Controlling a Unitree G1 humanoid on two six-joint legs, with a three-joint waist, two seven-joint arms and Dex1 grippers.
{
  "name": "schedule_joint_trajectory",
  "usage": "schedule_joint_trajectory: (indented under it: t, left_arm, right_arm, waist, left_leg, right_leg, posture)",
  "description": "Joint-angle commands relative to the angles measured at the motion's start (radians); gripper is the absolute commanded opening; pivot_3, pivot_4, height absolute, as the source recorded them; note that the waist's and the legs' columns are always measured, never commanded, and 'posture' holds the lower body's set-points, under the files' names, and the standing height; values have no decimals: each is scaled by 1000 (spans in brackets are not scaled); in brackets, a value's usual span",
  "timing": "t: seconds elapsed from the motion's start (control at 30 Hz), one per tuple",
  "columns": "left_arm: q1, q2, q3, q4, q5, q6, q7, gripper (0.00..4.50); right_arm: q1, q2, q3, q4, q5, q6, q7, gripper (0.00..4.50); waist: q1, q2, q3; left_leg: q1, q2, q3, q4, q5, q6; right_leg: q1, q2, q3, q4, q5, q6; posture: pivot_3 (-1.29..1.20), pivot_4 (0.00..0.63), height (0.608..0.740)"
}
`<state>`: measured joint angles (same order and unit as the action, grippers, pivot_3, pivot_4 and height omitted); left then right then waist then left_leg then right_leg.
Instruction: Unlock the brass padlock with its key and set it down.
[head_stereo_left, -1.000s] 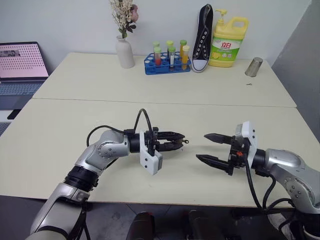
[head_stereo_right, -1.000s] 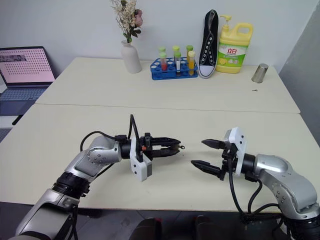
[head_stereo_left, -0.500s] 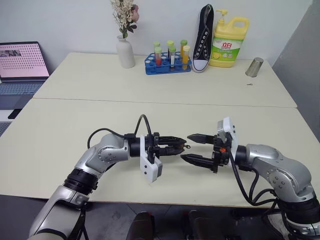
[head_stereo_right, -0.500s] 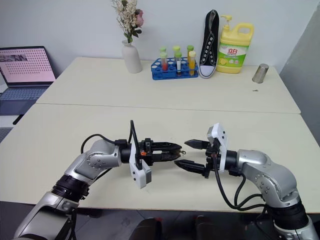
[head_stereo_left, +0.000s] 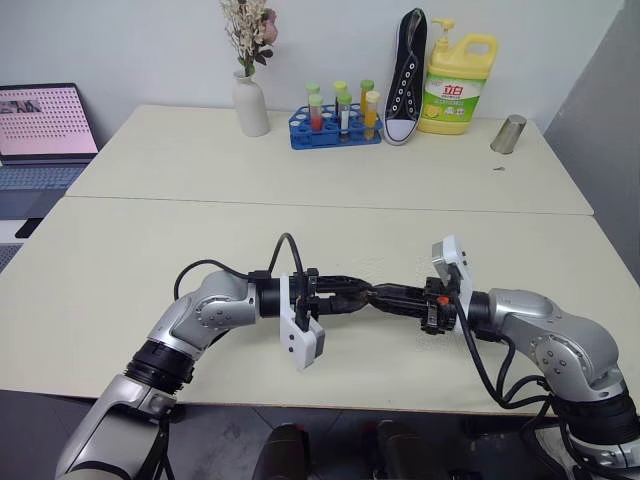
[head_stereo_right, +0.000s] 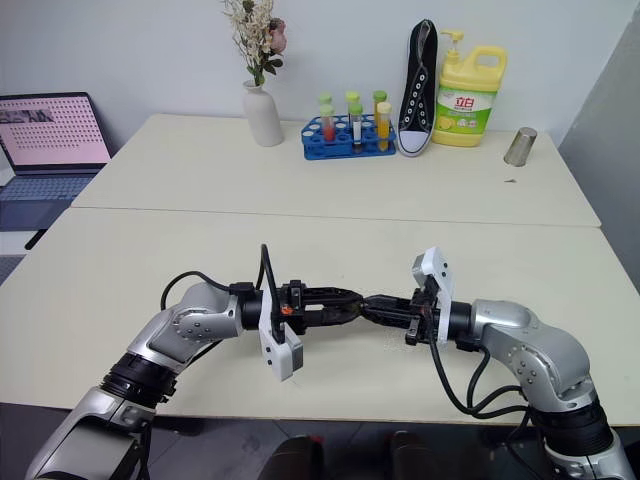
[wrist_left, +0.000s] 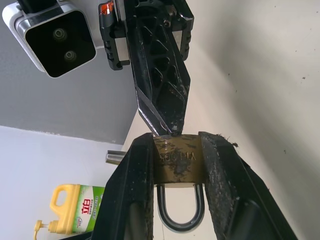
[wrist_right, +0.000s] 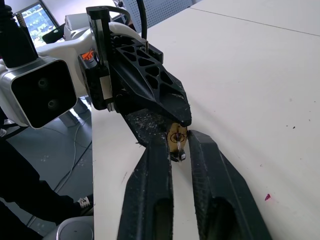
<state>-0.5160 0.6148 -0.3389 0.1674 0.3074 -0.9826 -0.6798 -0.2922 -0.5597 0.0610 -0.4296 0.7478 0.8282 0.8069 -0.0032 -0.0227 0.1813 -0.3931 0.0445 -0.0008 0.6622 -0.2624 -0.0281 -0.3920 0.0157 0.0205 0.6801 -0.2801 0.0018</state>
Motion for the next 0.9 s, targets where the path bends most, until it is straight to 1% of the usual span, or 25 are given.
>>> schedule_joint_trajectory:
  t: [0.03,0.37,0.53,0.57,0.63,0.67,0.9]
  left_arm:
    - [0,8,15,-15,-3,-1,25,977]
    - [10,10,15,-19,6,4,41,977]
    - [14,12,14,-23,9,8,44,977]
    - [14,13,13,-24,10,9,45,977]
    - [15,14,12,-25,12,10,47,977]
    - [15,14,12,-26,12,12,48,977]
    - [14,16,9,-27,13,14,53,977]
  right_arm:
    - [-14,-12,-21,-20,21,-1,13,123]
    - [-18,-28,-13,-17,27,0,30,123]
    - [-15,-27,-20,-7,14,-5,18,1858]
    - [-16,-27,-22,-6,14,-4,17,2287]
    - [-16,-30,-24,-5,17,0,17,2897]
    - [-15,-32,-25,-5,23,6,19,2949]
    - [-20,-22,-31,6,44,36,13,2949]
  waist:
    - [0,0,0]
    - [0,0,0]
    - [0,0,0]
    - [0,0,0]
    - [0,0,0]
    - [0,0,0]
    - [0,0,0]
  left_leg:
    - [0,0,0,0,0,0]
    - [0,0,0,0,0,0]
    - [0,0,0,0,0,0]
    - [0,0,0,0,0,0]
    - [0,0,0,0,0,0]
    - [0,0,0,0,0,0]
    - [0,0,0,0,0,0]
  right_leg:
    - [0,0,0,0,0,0]
    - [0,0,0,0,0,0]
    - [0,0,0,0,0,0]
    - [0,0,0,0,0,0]
    - [0,0,0,0,0,0]
    - [0,0,0,0,0,0]
    - [0,0,0,0,0,0]
  posture:
    - [0,150,740]
    - [0,150,740]
    - [0,150,740]
    - [0,150,740]
    - [0,150,740]
    - [0,150,740]
    - [0,150,740]
